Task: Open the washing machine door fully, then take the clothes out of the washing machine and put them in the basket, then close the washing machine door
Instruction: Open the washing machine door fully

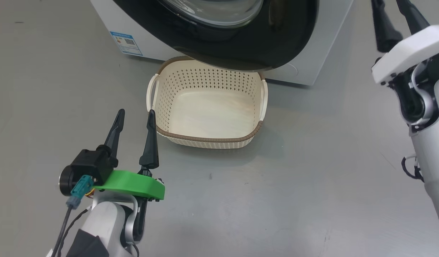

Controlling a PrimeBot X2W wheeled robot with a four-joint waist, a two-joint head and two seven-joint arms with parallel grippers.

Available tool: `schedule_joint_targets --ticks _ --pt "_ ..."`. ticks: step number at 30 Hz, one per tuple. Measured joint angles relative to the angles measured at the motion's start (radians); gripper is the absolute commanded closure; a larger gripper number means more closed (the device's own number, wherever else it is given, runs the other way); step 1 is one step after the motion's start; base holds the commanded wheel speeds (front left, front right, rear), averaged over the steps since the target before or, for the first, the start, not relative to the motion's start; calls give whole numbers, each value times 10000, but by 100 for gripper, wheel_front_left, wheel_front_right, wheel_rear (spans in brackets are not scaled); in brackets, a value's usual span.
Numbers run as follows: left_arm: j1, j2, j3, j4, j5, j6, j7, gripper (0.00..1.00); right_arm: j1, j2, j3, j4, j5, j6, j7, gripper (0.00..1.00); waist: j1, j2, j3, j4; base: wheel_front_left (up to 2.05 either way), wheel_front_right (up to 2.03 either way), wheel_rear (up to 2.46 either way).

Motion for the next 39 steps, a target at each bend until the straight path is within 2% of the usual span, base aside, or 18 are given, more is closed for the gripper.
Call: schedule_joint_targets --ticks 12,18,28,39 --pt "262 -2 485 15 155 -2 0 0 1904 188 -58 -67 -991 -21 -2362 0 0 0 -304 -447 0 0 0" --pt "335 0 556 8 157 -21 0 0 2644 468 -274 -194 -963 -380 -3030 0 0 0 -452 -592 0 0 0" --pt "514 2 646 8 171 -144 0 0 3290 642 -268 -362 -970 -541 -3221 0 0 0 -495 -733 0 0 0" --pt "538 0 667 10 255 -194 0 0 3540 775 -268 -621 -1018 -545 -3317 0 0 0 -446 -780 0 0 0"
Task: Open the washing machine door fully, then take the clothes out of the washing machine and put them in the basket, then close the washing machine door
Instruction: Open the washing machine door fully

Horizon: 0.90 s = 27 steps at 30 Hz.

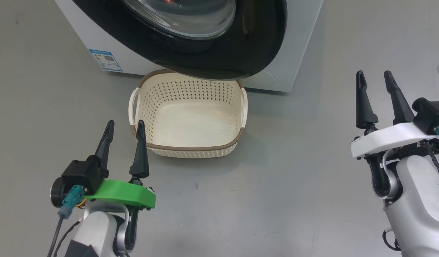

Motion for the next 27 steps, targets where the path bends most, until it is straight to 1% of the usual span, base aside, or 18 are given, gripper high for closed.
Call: schedule_joint_targets --ticks 7,27 --pt "1 0 10 0 0 -75 0 0 151 27 -52 -52 -10 0 -4 0 0 0 -2 -5 0 0 0" --pt "2 2 33 -8 0 -77 0 0 335 31 -63 -221 -98 0 -86 0 0 0 -19 33 0 0 0"
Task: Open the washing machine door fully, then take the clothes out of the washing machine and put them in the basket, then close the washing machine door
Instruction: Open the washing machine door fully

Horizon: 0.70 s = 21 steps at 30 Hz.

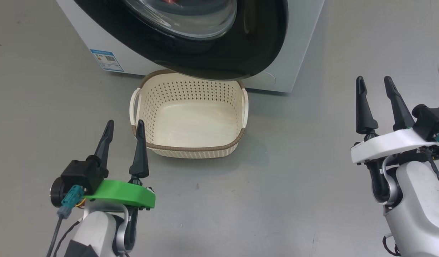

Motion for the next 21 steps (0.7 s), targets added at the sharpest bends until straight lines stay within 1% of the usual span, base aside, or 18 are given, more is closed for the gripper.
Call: schedule_joint_targets --ticks 8,12,18,20,21 --pt "5 0 -4 -2 2 -8 0 0 12 0 -42 -35 -2 0 -2 0 0 0 -21 21 0 0 0" --pt "10 0 -21 0 2 -12 0 0 17 58 -236 -88 115 2 -4 0 0 0 -24 41 0 0 0" --pt "33 0 -132 2 2 -13 0 0 -122 -151 -339 -274 105 13 -2 0 0 0 1 96 0 0 0" --pt "33 2 -255 0 2 -88 0 0 -313 -257 -353 -359 111 17 40 0 0 0 35 122 0 0 0" --pt "33 0 -316 0 2 -90 0 0 -453 -288 -382 -399 157 35 127 19 0 0 62 141 0 0 0"
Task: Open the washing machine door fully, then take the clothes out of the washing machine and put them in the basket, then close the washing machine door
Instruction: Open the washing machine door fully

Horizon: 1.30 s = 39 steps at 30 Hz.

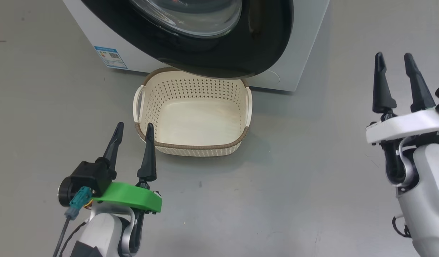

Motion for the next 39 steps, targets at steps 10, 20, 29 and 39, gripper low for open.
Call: schedule_joint_targets --ticks 10,20,29,39 --pt "-12 2 -313 -48 -2 -13 0 0 -1728 -522 -150 -228 817 247 1409 100 0 0 402 298 0 0 0" --pt "-58 2 -543 -44 -73 -40 0 0 -2900 337 -1058 587 4274 318 3753 100 0 0 726 777 0 0 0" --pt "-325 0 -815 -48 -297 -40 0 0 -4304 566 -1768 1317 6266 -343 5762 100 0 0 985 1213 0 0 0" --pt "-359 -2 -951 -48 -431 -36 0 0 -5338 431 -2006 2069 7262 -1365 7540 100 0 0 1211 1699 0 0 0"
